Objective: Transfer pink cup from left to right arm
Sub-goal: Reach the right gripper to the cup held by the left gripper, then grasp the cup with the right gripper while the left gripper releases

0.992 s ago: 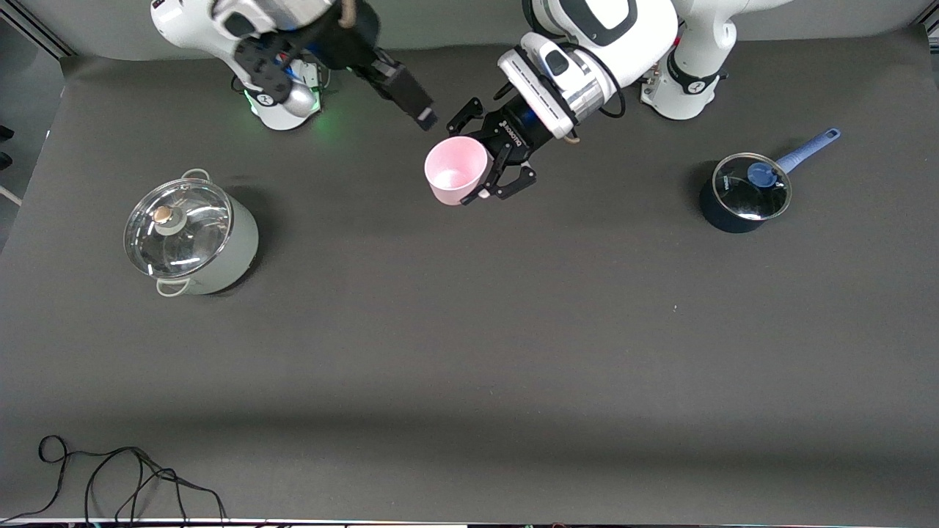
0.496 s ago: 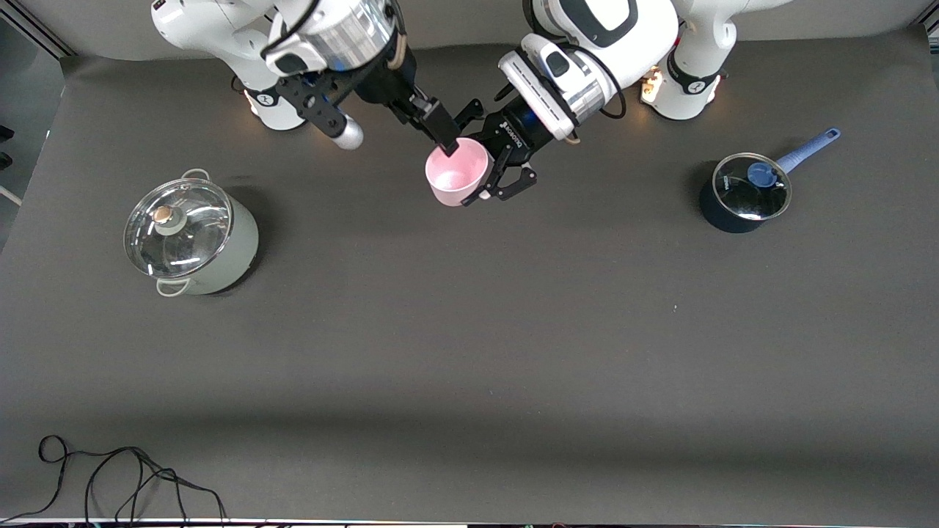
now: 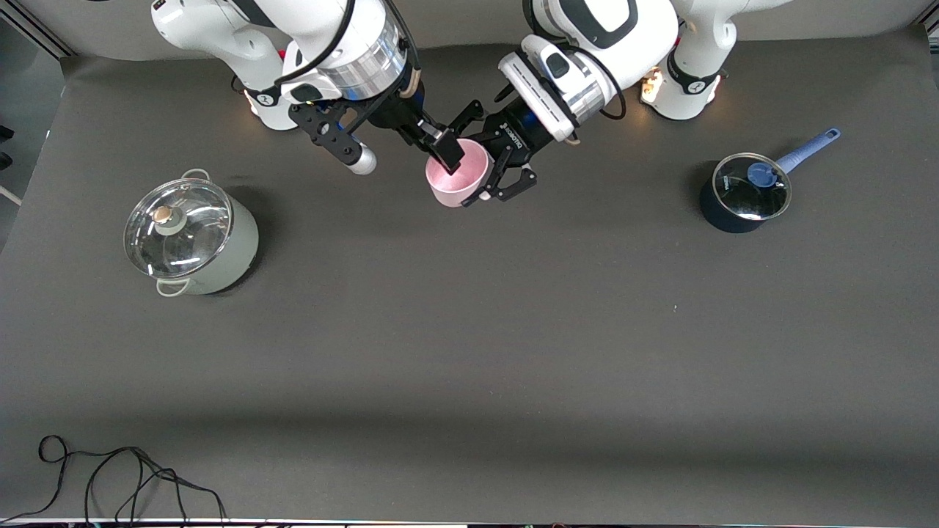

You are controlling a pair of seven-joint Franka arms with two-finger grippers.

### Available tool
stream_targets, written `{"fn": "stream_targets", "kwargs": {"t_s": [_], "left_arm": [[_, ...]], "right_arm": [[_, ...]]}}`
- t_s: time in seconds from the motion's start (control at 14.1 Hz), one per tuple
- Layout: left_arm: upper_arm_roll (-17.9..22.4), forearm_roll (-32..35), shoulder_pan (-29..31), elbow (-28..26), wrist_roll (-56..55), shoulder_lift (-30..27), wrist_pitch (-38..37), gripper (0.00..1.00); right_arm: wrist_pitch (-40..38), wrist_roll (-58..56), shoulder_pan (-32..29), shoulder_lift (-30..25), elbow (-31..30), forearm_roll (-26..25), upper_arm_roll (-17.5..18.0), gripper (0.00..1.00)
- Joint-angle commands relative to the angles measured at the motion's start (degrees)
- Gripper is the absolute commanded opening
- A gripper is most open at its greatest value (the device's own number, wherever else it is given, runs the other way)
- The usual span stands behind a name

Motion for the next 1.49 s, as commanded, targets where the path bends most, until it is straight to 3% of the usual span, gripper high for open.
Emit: {"fn": "stream_targets", "kwargs": {"t_s": [0.0,0.35,0.5,0.85,1.06,1.13,1.42], "left_arm": [[0.05,-0.62,-0.38,1.18,0.29,0.25,1.06,0.3],[0.05,-0.62,-0.47,1.18,0.29,0.34,1.59,0.31],[0.05,-0.62,-0.38,1.27,0.29,0.34,1.68,0.43],[0.05,-0.62,-0.29,1.27,0.29,0.34,1.76,0.45],[0.14,-0.62,-0.2,1.45,0.2,0.34,2.46,0.93],[0.05,-0.62,-0.29,1.88,0.11,0.43,3.69,0.99],[0.14,-0.62,-0.03,2.15,-0.68,2.18,5.37,0.99]], "right_arm": [[-0.32,-1.42,0.36,1.0,2.1,-0.95,-0.1,0.0],[0.12,-2.65,0.27,1.0,2.1,-0.95,-0.19,0.0],[0.47,-2.65,0.18,0.91,2.1,-0.95,-0.19,0.0],[0.56,-3.53,-0.17,0.91,2.1,-0.95,-0.36,0.0],[0.56,-3.53,-0.17,0.82,2.1,-0.95,-0.45,0.0],[0.56,-3.53,-0.17,0.82,2.18,-0.95,-0.45,0.0],[0.65,-3.53,-0.17,0.91,2.1,-0.95,-0.45,0.0]]}}
